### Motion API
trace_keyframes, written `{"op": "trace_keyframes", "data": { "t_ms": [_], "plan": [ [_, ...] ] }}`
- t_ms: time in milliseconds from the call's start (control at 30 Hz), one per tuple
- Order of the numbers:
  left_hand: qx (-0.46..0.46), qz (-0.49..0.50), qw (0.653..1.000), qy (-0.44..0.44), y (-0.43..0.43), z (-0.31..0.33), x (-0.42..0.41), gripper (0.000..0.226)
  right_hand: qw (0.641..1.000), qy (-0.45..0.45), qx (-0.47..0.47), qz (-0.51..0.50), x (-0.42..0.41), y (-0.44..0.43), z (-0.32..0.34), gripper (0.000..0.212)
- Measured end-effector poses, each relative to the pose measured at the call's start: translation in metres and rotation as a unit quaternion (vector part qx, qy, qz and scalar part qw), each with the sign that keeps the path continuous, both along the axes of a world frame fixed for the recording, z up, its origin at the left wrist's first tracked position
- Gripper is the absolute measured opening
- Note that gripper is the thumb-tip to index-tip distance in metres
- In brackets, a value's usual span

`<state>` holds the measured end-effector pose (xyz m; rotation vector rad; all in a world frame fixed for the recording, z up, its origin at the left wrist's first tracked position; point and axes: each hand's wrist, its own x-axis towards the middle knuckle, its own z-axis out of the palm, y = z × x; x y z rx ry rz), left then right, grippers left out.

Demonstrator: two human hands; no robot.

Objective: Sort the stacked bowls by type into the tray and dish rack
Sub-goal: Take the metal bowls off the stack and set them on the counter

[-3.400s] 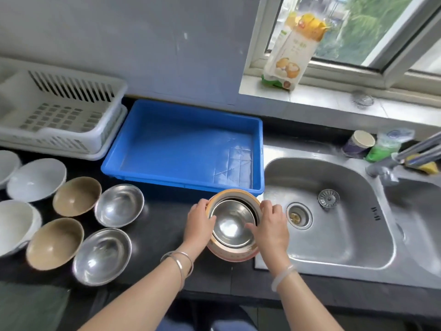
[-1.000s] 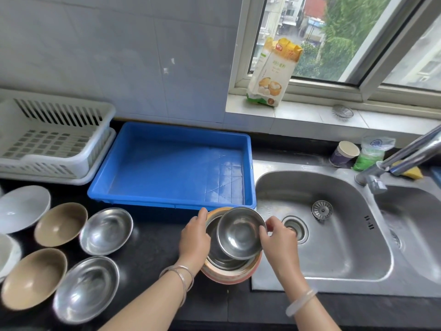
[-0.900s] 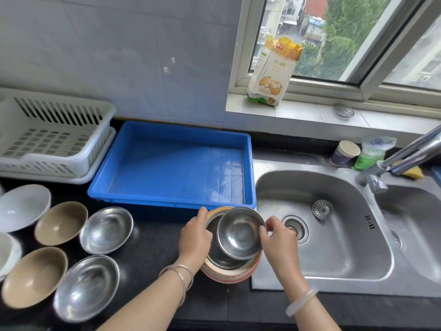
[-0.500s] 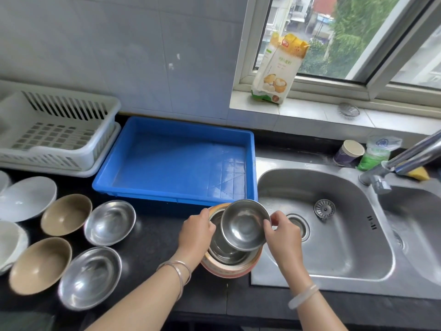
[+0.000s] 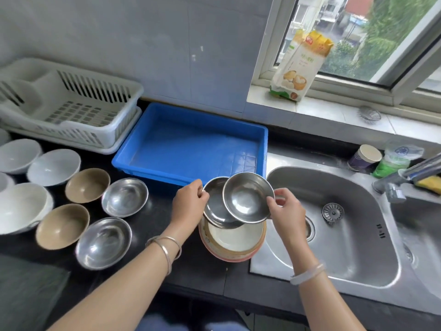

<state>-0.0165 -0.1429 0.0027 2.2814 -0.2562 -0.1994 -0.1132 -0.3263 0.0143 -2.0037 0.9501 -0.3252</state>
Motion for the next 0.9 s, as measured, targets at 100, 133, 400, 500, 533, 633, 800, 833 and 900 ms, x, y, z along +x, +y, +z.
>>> {"op": "trace_keyframes", "data": {
  "t_ms": [100, 133, 400, 500, 533, 633, 800, 833, 900],
  "plan": [
    [-0.016, 0.055, 0.998, 0.01, 0.024, -0.001, 0.0, 0.027, 0.999, -0.011, 0.027, 0.031, 0.015, 0.007, 0.004, 0.004],
    [-0.021, 0.073, 0.997, 0.014, 0.033, -0.004, -0.001, 0.024, 0.999, -0.013, 0.03, 0.041, 0.021, 0.01, 0.005, 0.004],
    [-0.028, 0.195, 0.979, 0.047, 0.111, -0.027, -0.027, 0.008, 0.981, 0.06, 0.052, 0.175, 0.083, 0.062, -0.012, 0.009],
    [0.006, 0.208, 0.976, 0.058, 0.13, -0.036, -0.037, 0.005, 0.966, 0.102, 0.031, 0.234, 0.104, 0.086, -0.023, 0.012],
    [0.014, 0.212, 0.975, 0.061, 0.135, -0.039, -0.04, 0.005, 0.96, 0.117, 0.021, 0.252, 0.11, 0.092, -0.026, 0.014],
    [0.024, 0.224, 0.972, 0.07, 0.143, -0.048, -0.044, 0.007, 0.947, 0.148, 0.007, 0.284, 0.125, 0.107, -0.037, 0.021],
    [0.05, 0.223, 0.971, 0.076, 0.149, -0.057, -0.043, 0.009, 0.932, 0.199, -0.058, 0.299, 0.139, 0.122, -0.051, 0.019],
    [0.056, 0.219, 0.971, 0.075, 0.149, -0.058, -0.042, 0.009, 0.931, 0.204, -0.064, 0.297, 0.14, 0.125, -0.054, 0.02],
    [0.062, 0.213, 0.973, 0.072, 0.149, -0.061, -0.04, 0.009, 0.93, 0.214, -0.064, 0.292, 0.143, 0.13, -0.058, 0.022]
  ]
}}
